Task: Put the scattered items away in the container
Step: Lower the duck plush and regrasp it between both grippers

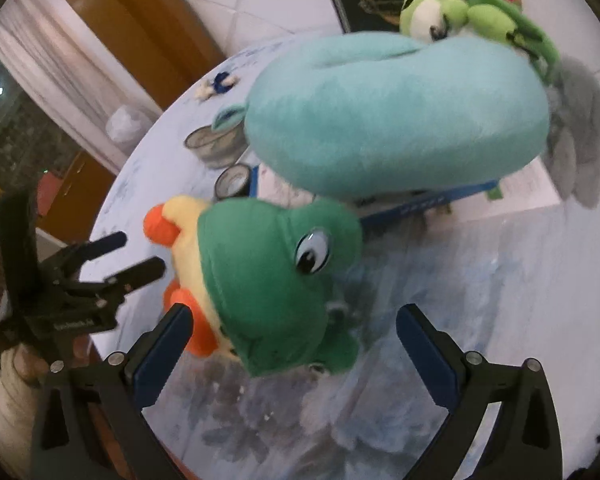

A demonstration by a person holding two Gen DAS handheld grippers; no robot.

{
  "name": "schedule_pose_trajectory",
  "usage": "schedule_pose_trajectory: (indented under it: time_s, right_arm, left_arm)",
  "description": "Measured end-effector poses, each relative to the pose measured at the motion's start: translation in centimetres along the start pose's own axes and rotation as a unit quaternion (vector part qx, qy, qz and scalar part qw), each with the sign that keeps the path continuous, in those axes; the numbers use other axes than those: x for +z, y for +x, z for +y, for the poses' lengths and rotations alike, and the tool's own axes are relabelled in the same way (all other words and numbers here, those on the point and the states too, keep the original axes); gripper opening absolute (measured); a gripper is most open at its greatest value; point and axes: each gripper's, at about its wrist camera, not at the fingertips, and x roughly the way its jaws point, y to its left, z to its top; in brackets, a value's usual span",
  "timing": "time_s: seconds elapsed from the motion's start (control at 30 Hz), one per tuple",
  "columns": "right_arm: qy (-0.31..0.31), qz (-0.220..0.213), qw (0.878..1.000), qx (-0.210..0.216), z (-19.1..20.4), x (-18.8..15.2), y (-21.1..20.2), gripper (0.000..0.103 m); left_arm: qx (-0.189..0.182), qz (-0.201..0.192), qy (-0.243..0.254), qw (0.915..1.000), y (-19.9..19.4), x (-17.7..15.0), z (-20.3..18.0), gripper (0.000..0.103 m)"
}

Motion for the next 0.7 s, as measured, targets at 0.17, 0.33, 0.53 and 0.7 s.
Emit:
schedule_pose_trajectory:
  time_s: [0.17,0.33,0.53,0.7]
  right_arm:
    - [-0.008,0.013,1.0,0.014,0.8,-0.2,2.3,0.103]
    - [0.021,-0.001,1.0,0.007,0.2,0.3,2.8,0.103]
    - [0.045,0.004,0.999,0.004,-0.1,0.6,3.9,0.103]
    - [0.034,0.019,0.999,-0.018,1.2,-0.1,5.5,0.103]
  left_arm:
    - [0.03,0.016,0.017,0.9993,1.5,-0.7,-1.2,0.101]
    - [0.012,0.015,0.029,0.9994,2.8,0.3,-2.0,0.101]
    - [-0.021,0.015,0.053,0.9982,4.2,0.9,-1.9,0.101]
    - [-0.044,0.009,0.096,0.9944,4.0,0.5,-2.9,0.075]
